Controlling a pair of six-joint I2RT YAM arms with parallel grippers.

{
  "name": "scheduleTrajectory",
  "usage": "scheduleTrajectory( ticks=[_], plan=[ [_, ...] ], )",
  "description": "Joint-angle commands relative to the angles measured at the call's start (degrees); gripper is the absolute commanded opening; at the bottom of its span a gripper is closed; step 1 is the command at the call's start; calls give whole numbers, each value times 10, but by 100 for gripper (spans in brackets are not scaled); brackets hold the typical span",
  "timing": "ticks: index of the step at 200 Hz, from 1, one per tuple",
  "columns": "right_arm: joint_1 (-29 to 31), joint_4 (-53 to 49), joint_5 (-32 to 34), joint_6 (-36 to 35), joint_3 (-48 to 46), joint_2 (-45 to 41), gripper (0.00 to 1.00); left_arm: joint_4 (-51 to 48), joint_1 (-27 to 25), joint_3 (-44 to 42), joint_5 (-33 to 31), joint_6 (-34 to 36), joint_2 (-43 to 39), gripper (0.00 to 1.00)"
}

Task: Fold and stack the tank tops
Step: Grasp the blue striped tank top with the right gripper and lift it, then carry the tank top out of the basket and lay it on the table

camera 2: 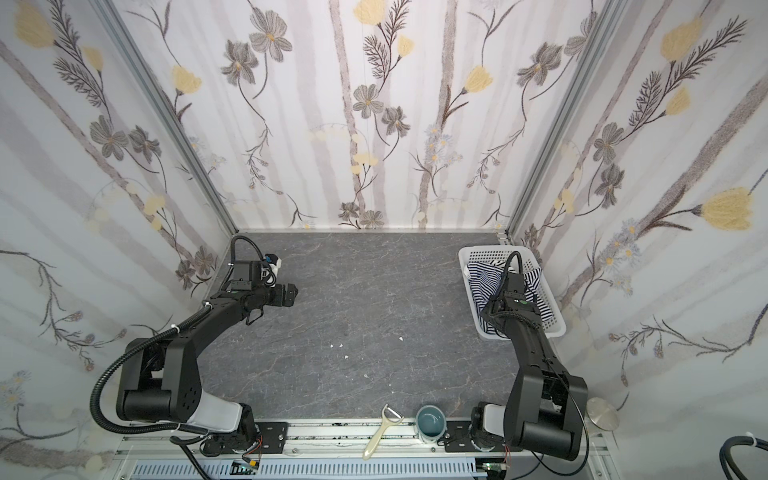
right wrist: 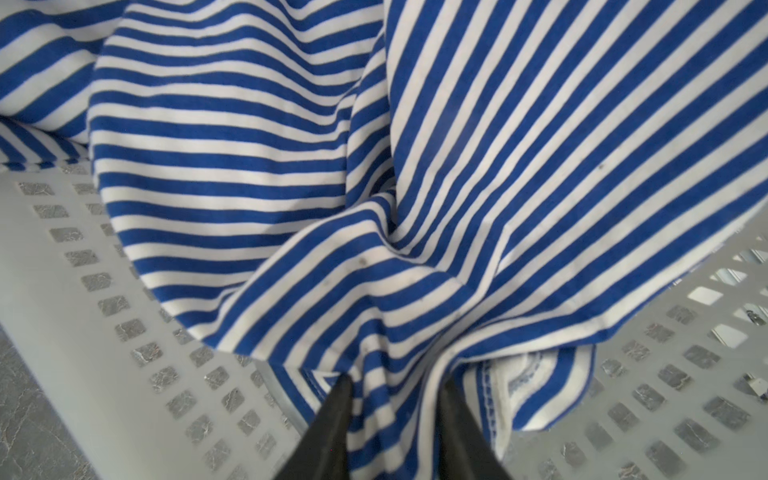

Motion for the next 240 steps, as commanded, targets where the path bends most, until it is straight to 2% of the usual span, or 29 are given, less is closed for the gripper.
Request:
scheduleTrajectory(
  ticks=[1, 22, 39, 66, 90, 117, 140, 179, 214, 240],
  plan=[
    [0, 29, -3, 3, 3, -10, 1, 3, -1, 6, -9, -4, 3, 100],
    [0, 38, -39, 9, 14, -51, 0, 3, -1, 6, -16, -1, 2, 100],
    [0, 18, -70, 14, 62, -80, 0, 3, -1, 8, -19, -2, 1, 100],
    [1, -41, -107, 18, 198, -101, 0, 5, -1, 13, -18, -3, -3, 100],
    [14, -95, -143, 17, 346, -88, 0, 5, -1, 16, -16, -5, 0, 100],
    [55, -161, -157, 13, 504, -64, 0, 5, -1, 18, -18, -6, -2, 100],
    [98, -175, -179, 19, 589, -60, 0, 6, -1, 16, -18, -5, -7, 100],
    [187, -127, -259, 60, 632, -45, 0, 7, -1, 20, -18, -8, -2, 100],
    [272, -61, -266, 84, 631, 17, 0, 8, -1, 22, -22, -8, -3, 100],
    [296, 11, -274, 116, 636, 86, 0, 9, -1, 20, -26, -9, -3, 100]
  ],
)
